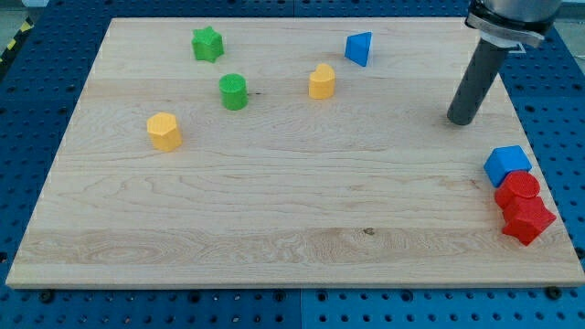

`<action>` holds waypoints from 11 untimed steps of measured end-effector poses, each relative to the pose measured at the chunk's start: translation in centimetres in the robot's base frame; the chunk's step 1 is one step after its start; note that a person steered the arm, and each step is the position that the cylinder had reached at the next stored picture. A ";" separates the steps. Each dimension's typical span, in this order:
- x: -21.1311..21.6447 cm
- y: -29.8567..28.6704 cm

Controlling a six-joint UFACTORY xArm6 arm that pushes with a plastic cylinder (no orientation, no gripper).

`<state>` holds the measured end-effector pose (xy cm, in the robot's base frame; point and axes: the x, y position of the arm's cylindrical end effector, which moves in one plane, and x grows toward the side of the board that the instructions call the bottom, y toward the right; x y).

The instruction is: Place your arm to the right of the yellow heart

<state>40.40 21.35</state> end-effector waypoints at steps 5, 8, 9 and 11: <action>-3.1 -5.7; -3.2 -6.8; -3.3 -8.1; -7.0 -10.1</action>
